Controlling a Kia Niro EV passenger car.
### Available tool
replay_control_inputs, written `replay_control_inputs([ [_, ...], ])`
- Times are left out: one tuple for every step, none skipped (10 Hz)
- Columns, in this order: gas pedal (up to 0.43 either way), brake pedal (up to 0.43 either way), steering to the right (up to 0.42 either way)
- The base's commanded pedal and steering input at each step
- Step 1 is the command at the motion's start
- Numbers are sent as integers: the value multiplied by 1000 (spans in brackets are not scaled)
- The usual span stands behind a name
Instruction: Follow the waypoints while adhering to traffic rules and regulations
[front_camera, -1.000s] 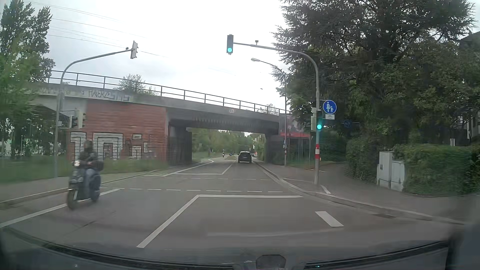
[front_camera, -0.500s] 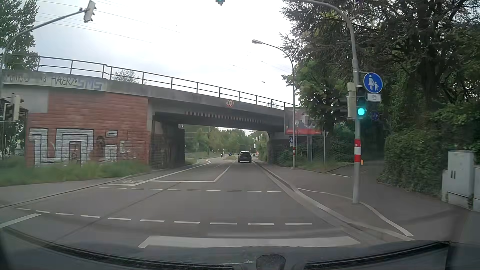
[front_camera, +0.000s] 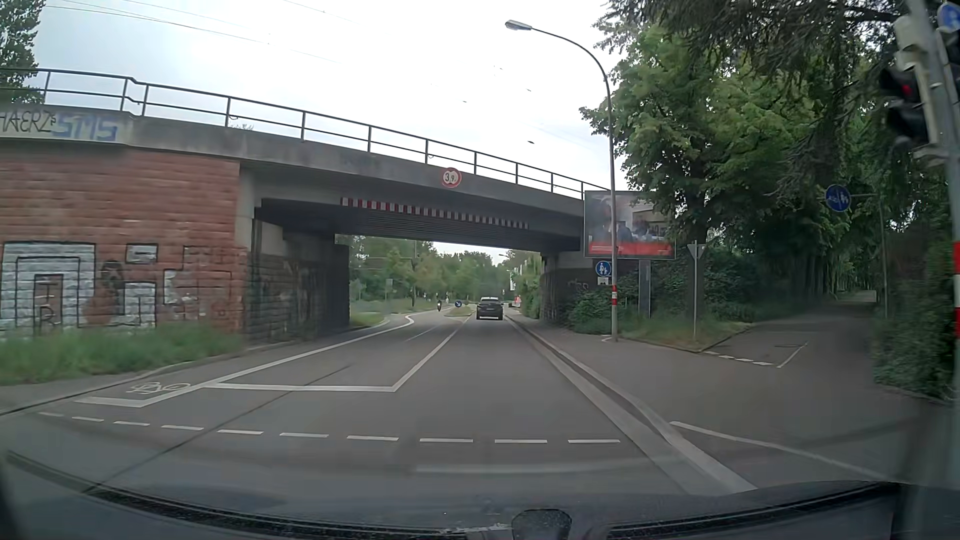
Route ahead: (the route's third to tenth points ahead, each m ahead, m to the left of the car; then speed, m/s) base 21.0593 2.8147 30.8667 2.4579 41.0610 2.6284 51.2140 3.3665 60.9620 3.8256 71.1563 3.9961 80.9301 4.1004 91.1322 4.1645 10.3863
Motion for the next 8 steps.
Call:
replay_control_inputs([
  [150, 0, -3],
  [150, 0, -3],
  [150, 0, -3],
  [150, 0, -3],
  [150, 0, -3],
  [150, 0, -4],
  [150, 0, -7],
  [150, 0, -7],
])
